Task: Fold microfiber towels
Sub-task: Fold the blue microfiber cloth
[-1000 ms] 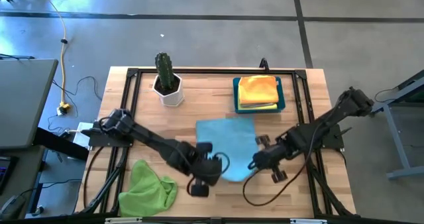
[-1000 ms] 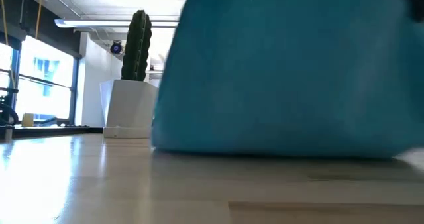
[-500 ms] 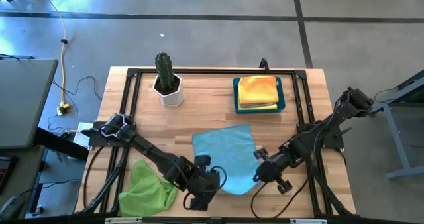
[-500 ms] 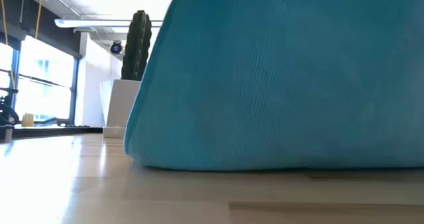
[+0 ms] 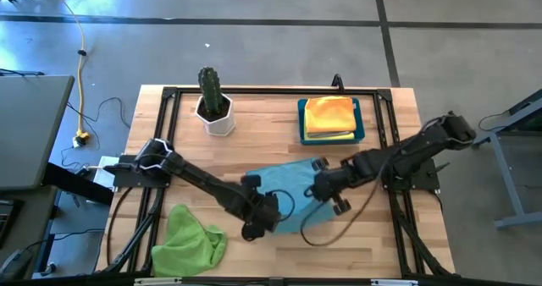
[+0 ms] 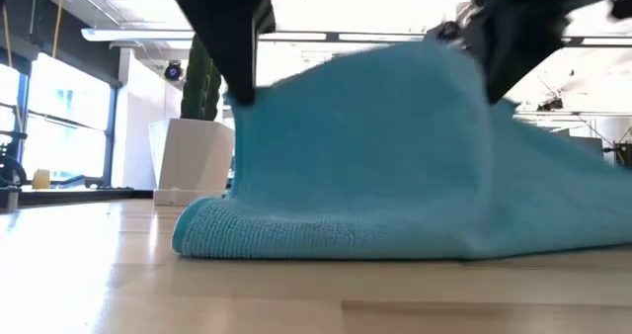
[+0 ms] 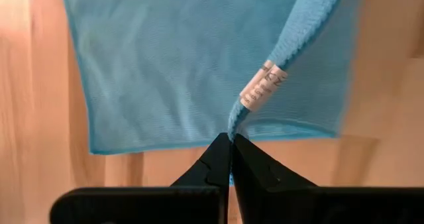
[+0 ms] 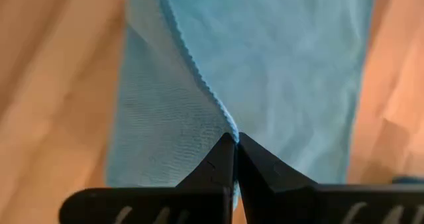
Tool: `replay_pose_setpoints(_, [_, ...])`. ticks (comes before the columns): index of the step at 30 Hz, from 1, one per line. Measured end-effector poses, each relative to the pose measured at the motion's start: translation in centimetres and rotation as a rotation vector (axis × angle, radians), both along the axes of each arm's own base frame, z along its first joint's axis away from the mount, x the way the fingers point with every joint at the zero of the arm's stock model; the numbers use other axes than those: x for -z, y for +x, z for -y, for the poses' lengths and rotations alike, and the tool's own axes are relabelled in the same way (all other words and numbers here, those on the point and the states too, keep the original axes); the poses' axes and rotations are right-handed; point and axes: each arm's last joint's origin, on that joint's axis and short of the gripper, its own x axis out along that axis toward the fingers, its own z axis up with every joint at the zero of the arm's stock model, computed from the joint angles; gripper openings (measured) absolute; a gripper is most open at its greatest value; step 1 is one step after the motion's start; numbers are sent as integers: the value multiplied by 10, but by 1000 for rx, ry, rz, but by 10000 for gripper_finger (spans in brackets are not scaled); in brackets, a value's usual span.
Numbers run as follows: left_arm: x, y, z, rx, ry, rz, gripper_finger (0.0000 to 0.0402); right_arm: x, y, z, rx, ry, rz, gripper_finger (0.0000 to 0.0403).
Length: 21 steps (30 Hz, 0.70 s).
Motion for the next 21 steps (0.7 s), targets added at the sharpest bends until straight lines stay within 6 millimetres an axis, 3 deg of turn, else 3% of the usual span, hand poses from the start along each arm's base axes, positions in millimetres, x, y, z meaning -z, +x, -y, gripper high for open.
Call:
replay_pose_setpoints(6, [19,-4,-20,-67,32,-71,3,17,15,27,62,-44,-59,0])
replay_pose_setpoints(21, [19,-3,-78,-210,150,-141,3,37,29,82,178,-66,-137,0])
